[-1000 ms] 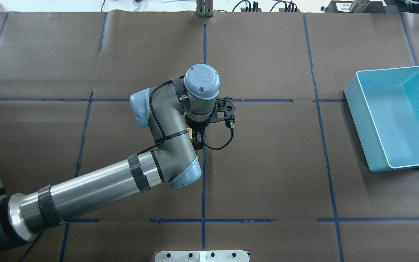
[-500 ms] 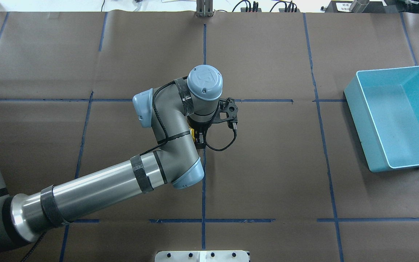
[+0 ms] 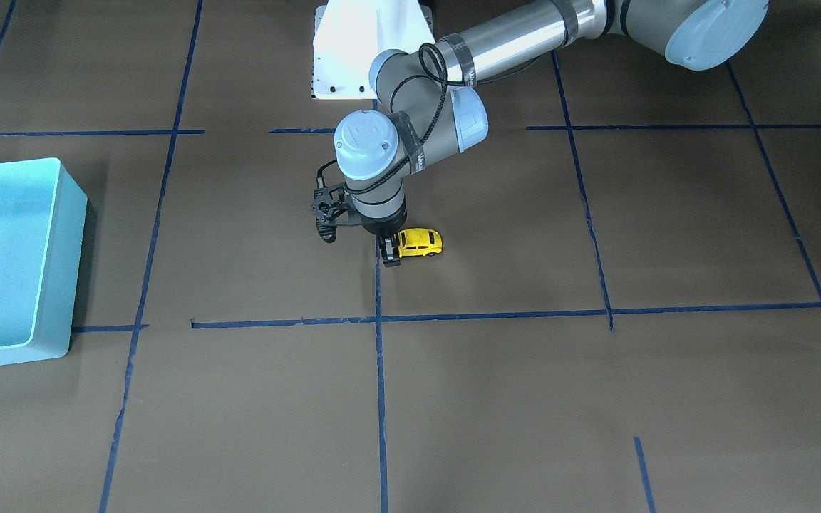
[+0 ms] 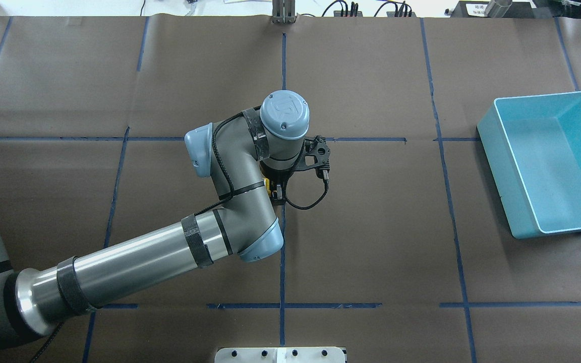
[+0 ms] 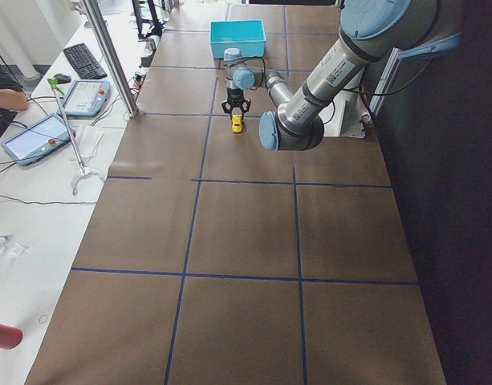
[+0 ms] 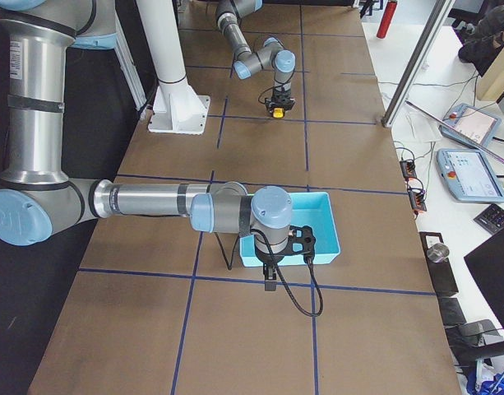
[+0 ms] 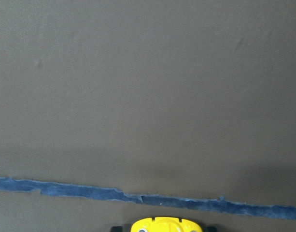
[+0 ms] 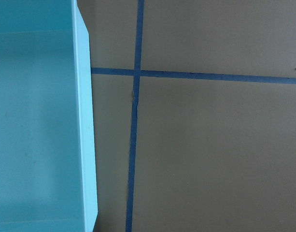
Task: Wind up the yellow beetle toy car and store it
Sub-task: 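Keep pressing and pull the car back toward the robot with the left gripper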
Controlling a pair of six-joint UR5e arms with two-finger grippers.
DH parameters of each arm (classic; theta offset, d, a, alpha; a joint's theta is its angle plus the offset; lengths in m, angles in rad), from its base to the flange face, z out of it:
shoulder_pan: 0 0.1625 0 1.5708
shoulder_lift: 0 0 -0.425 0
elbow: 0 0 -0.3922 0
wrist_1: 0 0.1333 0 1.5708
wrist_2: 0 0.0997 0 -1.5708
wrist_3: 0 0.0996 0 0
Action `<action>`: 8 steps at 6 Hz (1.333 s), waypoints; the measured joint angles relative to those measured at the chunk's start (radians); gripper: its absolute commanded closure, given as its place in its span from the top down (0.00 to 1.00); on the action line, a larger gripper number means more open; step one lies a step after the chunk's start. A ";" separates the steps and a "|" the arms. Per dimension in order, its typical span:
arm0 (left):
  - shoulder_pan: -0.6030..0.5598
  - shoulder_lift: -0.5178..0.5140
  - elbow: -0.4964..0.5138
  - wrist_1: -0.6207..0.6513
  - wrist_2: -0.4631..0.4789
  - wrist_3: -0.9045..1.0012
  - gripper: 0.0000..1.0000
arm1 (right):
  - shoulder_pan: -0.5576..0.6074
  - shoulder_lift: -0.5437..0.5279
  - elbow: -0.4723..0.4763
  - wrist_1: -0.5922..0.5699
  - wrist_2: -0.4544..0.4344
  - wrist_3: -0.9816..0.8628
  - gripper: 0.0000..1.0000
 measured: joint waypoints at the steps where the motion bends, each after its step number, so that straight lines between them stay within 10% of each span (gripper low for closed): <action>1: 0.000 -0.003 0.000 0.009 0.001 0.001 0.30 | 0.000 0.000 0.000 0.000 0.000 0.000 1.00; 8: 0.038 0.011 -0.094 -0.203 -0.018 -0.007 0.13 | 0.000 -0.009 0.002 0.000 0.000 0.000 1.00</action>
